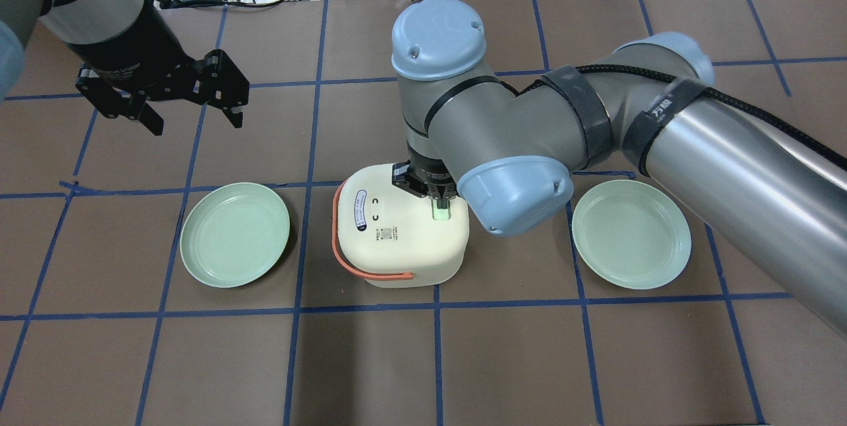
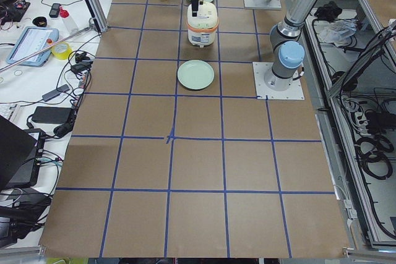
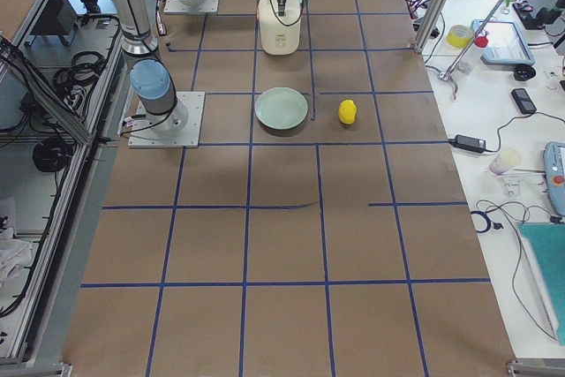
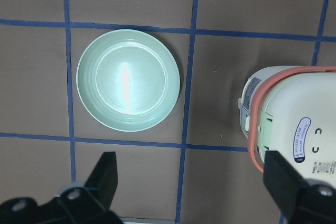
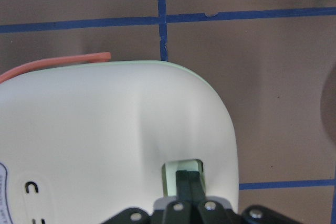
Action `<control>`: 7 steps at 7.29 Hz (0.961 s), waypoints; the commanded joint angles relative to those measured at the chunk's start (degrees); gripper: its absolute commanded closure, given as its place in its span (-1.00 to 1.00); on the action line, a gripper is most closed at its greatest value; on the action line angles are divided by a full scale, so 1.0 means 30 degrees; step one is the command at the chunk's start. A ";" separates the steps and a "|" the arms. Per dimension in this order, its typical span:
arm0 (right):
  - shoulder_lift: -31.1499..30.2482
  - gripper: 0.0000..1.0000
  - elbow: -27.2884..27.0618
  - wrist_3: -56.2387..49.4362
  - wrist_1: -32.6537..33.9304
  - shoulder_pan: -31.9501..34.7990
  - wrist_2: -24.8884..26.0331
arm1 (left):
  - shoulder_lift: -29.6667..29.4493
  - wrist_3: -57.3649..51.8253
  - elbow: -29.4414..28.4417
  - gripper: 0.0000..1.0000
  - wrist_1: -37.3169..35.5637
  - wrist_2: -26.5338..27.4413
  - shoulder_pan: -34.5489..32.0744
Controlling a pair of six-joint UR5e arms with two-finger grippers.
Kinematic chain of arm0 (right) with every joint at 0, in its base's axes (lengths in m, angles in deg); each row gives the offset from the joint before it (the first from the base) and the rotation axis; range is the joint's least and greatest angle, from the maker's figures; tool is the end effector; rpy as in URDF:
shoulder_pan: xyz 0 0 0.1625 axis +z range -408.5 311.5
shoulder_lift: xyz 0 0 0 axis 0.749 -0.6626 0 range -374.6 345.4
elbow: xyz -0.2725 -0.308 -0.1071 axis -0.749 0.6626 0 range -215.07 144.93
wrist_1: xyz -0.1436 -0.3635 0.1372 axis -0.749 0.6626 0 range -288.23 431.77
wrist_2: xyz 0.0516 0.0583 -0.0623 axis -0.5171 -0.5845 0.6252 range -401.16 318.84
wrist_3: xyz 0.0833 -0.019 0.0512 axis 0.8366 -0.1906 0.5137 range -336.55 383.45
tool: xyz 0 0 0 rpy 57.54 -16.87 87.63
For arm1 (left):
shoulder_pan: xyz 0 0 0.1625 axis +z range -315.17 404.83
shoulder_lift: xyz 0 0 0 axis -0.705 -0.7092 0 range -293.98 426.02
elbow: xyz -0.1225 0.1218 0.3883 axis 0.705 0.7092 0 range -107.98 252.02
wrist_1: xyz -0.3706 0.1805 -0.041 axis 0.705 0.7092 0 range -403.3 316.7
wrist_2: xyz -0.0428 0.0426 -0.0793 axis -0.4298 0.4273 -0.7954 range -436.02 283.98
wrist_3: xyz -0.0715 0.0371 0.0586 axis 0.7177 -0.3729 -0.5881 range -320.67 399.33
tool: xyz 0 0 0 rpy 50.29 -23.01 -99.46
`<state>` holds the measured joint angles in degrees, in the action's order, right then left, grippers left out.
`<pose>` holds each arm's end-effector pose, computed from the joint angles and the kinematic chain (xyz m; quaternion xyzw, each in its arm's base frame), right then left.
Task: Press rice cooker button
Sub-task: 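Press down on the green button with the closed right gripper, then lift the right gripper away as the rice cooker lid pops open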
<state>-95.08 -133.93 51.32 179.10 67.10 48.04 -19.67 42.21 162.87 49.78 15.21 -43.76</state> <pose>0.3549 -0.4290 0.3565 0.0199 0.9997 0.0113 0.0021 -0.1197 -0.4629 0.5111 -0.0374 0.9992 -0.0035 0.0107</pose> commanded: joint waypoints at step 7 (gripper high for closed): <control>-0.1678 -1.00 0.2888 -0.3870 -0.2226 -0.3193 0.1763 | 0.0000 -0.0023 0.0009 -1.00 0.0000 0.0000 0.0000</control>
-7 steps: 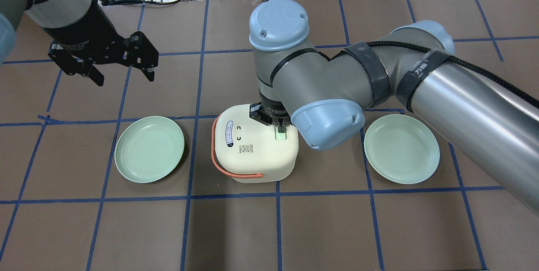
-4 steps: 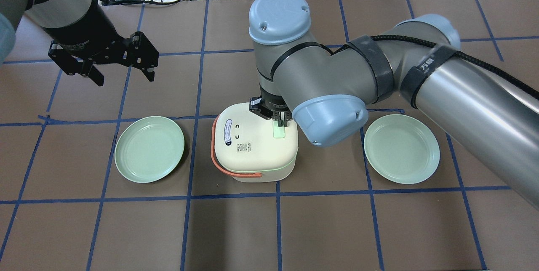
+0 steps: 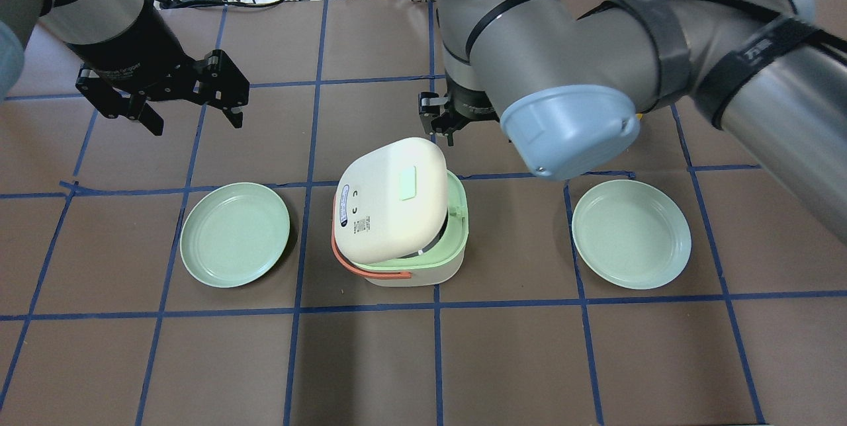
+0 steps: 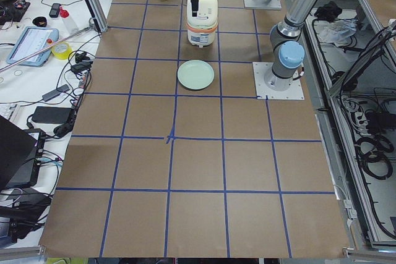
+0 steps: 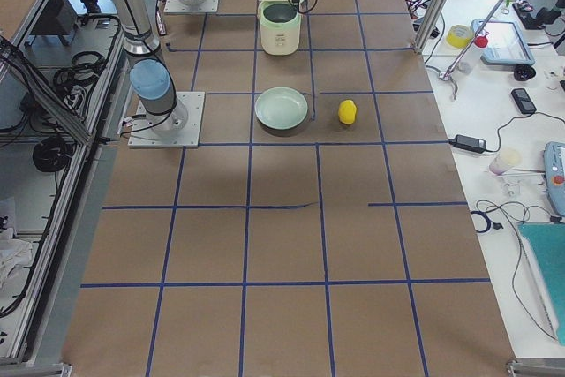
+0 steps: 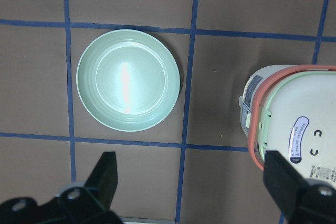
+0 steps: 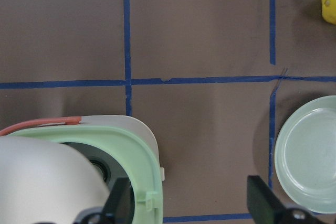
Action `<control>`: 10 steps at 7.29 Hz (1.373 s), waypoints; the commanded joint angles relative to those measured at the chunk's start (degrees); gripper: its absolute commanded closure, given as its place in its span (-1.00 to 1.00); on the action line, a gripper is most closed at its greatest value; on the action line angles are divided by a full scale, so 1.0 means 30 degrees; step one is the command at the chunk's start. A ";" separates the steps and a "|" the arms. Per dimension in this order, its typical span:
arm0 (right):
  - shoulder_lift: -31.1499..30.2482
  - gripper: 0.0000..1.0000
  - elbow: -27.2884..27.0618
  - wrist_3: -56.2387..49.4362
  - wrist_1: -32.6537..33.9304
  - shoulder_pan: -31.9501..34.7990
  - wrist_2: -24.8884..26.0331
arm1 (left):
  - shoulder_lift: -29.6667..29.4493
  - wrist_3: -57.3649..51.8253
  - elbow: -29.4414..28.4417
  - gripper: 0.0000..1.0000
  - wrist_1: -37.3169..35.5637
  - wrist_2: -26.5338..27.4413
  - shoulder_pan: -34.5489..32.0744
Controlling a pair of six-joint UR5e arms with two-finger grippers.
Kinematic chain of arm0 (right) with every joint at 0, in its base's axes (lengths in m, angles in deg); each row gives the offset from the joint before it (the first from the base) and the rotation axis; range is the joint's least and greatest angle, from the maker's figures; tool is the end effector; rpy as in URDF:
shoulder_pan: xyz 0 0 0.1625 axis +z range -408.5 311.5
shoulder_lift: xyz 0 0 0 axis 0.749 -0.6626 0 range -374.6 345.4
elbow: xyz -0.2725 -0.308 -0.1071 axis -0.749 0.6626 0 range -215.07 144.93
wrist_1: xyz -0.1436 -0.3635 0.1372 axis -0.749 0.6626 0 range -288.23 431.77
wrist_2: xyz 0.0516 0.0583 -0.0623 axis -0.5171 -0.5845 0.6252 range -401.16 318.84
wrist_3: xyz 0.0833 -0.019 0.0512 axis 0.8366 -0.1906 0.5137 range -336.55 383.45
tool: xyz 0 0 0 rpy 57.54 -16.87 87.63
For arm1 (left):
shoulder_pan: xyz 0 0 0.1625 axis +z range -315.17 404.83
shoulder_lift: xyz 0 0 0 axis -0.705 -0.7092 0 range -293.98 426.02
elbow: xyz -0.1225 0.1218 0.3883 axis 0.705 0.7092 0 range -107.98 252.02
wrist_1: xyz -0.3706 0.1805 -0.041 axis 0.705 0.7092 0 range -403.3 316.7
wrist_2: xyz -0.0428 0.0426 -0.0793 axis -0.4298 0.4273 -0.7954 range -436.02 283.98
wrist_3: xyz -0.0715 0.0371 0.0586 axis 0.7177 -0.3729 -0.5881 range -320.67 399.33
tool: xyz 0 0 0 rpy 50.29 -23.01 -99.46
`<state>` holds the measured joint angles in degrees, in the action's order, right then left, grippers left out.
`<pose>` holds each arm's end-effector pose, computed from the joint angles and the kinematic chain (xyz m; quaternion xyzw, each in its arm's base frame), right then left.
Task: Press rice cooker button
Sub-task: 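Lift the right gripper away as the rice cooker lid pops open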
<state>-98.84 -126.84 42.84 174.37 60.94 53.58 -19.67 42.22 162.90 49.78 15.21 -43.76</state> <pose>0.2975 -0.4671 0.4438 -0.0014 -0.9982 0.0555 0.0243 -0.1197 -0.4629 0.5108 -0.0375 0.9992 -0.0032 0.0107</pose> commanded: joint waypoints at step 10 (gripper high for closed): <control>-0.0835 -1.00 0.2989 -0.4444 -0.2061 -0.5426 -0.1377 | 0.0000 0.0005 0.0001 -1.00 0.0000 0.0000 0.0000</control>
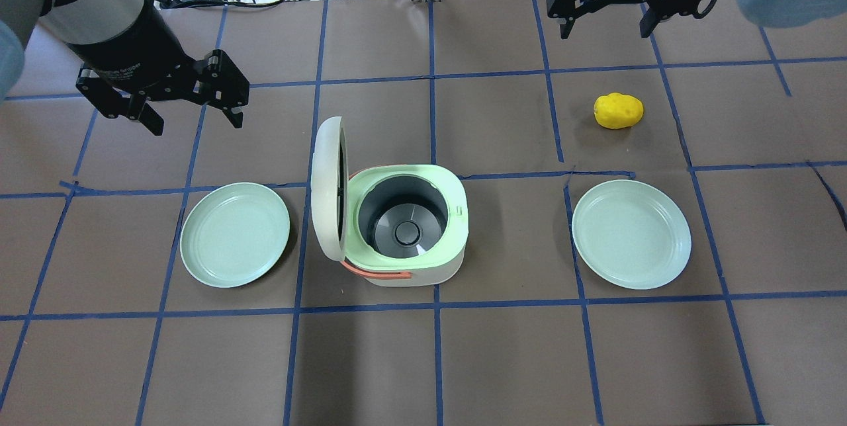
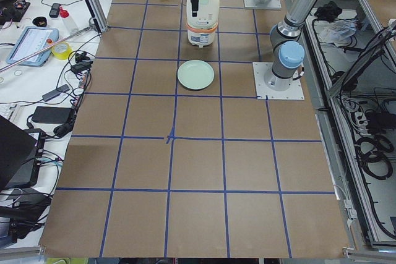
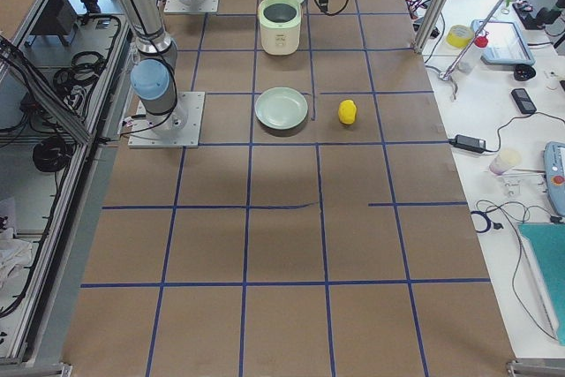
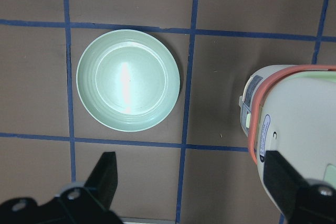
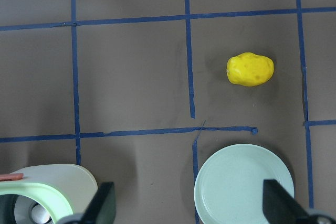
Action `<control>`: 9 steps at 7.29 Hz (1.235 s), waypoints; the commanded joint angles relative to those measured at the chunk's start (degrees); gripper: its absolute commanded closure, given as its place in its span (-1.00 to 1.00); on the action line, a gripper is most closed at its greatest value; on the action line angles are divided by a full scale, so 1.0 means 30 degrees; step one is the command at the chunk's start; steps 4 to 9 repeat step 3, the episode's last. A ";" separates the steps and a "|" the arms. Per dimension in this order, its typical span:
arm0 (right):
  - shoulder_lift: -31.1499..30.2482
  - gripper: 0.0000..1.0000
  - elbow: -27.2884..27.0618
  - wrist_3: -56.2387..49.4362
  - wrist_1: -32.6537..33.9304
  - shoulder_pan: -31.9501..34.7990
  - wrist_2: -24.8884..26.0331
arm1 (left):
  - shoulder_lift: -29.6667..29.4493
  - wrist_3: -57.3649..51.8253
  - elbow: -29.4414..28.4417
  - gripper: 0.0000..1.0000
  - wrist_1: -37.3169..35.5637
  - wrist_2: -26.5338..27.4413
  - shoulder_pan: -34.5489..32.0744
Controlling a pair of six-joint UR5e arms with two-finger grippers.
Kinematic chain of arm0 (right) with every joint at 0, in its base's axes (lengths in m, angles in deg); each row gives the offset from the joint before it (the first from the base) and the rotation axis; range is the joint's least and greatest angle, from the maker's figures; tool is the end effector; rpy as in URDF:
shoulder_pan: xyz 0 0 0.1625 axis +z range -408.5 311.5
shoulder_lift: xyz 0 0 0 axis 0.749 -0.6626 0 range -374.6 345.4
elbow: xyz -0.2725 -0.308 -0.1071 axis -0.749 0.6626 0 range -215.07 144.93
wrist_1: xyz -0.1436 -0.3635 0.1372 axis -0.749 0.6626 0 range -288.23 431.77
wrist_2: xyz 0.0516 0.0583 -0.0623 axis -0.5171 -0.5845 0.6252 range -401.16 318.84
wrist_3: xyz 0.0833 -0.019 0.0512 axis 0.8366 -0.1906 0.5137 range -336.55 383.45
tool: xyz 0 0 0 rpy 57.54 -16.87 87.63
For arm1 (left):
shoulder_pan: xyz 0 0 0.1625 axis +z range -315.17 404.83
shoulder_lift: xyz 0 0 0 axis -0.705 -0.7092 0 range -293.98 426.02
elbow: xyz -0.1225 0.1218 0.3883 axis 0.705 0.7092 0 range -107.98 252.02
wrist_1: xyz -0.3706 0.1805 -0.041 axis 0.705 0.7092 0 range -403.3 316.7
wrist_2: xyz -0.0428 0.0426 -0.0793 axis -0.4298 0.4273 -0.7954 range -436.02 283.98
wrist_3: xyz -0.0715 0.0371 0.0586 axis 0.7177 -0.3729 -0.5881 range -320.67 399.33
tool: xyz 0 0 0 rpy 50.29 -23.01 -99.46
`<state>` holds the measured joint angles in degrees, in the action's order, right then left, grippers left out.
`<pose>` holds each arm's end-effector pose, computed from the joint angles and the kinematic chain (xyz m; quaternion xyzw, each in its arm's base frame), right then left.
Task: Press rice cooker button
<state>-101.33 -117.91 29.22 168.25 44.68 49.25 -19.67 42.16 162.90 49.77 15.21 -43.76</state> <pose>0.1619 -0.5233 0.5333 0.0228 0.9956 -0.0904 0.0035 -0.1197 -0.4629 0.5108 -0.0370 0.9993 -0.0033 0.0107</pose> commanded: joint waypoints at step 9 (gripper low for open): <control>-0.0006 -1.00 -0.0016 0.0098 -0.0194 0.0022 -0.0018 | 0.0000 -0.0006 0.0000 -1.00 0.0000 0.0000 0.0000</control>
